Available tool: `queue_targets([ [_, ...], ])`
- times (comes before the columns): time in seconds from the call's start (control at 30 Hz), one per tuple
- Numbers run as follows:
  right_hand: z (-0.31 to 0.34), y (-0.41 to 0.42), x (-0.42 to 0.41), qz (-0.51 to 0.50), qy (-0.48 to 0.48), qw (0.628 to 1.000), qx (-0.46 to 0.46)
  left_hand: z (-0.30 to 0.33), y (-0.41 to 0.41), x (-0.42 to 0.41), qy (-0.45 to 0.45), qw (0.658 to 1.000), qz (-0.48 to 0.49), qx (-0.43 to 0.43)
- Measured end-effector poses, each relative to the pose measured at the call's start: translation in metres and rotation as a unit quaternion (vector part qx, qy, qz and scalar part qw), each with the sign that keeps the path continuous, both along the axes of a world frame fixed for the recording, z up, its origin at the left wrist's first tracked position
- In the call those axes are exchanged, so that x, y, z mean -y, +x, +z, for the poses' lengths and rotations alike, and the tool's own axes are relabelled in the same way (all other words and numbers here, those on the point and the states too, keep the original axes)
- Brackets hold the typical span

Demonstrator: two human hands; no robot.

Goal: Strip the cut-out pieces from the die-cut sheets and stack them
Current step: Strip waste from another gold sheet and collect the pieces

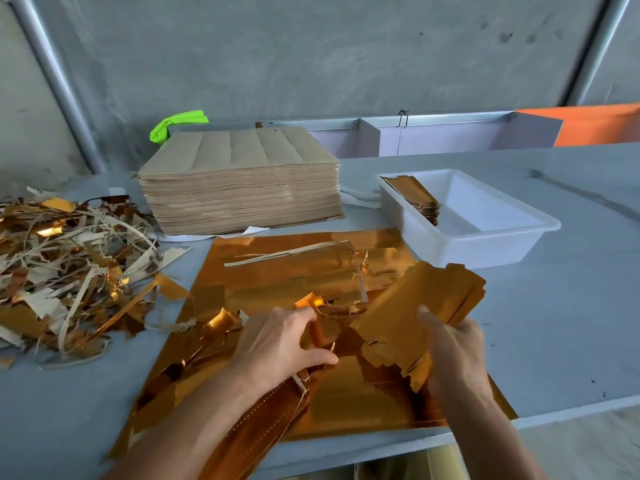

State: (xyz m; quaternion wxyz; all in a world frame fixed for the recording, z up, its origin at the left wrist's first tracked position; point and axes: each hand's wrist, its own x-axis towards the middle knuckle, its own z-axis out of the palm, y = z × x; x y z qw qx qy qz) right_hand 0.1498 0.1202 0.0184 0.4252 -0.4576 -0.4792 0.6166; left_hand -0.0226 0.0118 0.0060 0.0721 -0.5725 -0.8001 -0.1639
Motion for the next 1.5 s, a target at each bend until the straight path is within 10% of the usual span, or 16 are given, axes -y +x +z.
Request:
queue_targets([
  [0.5, 0.008, 0.043, -0.029, 0.02, -0.043, 0.997, 0.057, 0.017, -0.027, -0.008, 0.093, 0.993, 0.073, 0.007],
  [1.07, 0.02, 0.035, -0.016, 0.122, -0.054, 0.99, 0.053, -0.012, 0.022, -0.058, -0.018, 0.976, -0.165, -0.141],
  [1.5, 0.014, 0.032, -0.028, -0.004, 0.026, 0.993, 0.113, 0.0, 0.009, -0.06, 0.162, 0.96, 0.068, 0.217],
])
